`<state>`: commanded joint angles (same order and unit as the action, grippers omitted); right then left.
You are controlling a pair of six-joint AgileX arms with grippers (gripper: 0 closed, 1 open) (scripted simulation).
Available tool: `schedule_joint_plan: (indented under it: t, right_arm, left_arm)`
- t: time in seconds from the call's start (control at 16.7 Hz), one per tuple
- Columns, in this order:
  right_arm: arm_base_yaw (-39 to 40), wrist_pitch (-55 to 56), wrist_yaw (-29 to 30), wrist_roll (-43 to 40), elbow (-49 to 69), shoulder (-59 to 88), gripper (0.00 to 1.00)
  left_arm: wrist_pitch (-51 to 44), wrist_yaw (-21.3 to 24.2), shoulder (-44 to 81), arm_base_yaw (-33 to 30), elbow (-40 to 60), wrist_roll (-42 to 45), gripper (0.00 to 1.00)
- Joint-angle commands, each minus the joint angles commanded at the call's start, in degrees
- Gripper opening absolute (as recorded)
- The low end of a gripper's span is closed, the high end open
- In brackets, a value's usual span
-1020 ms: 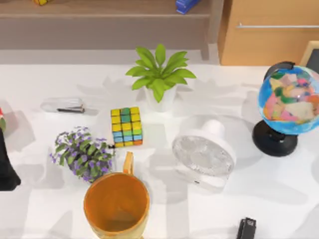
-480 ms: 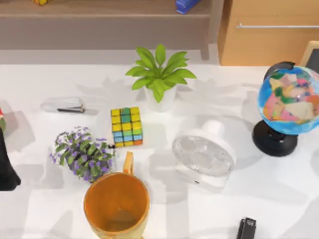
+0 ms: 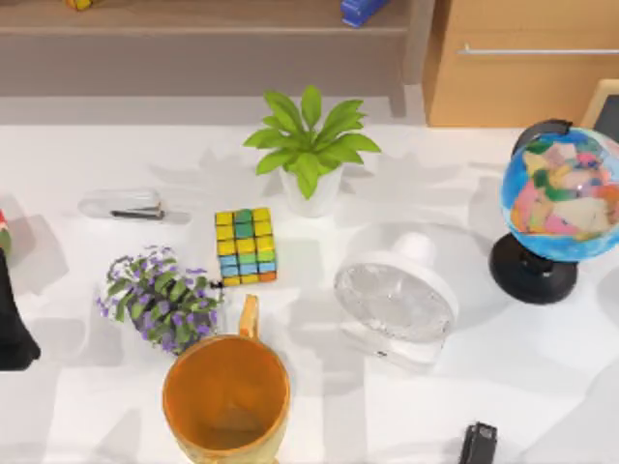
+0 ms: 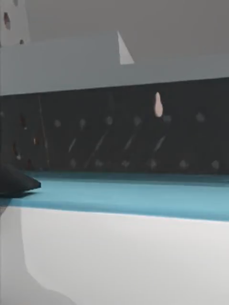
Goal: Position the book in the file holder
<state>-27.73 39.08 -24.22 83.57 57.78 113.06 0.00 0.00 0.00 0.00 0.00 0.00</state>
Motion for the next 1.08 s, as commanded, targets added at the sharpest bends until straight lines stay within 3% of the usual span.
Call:
schedule_joint_plan:
  t: [0.72, 1.08]
  right_arm:
    - [0.0, 0.0, 0.0, 0.0, 0.0, 0.0, 0.98]
    - [0.0, 0.0, 0.0, 0.0, 0.0, 0.0, 1.0]
  left_arm:
    - [0.0, 0.0, 0.0, 0.0, 0.0, 0.0, 1.0]
    - [0.0, 0.0, 0.0, 0.0, 0.0, 0.0, 1.0]
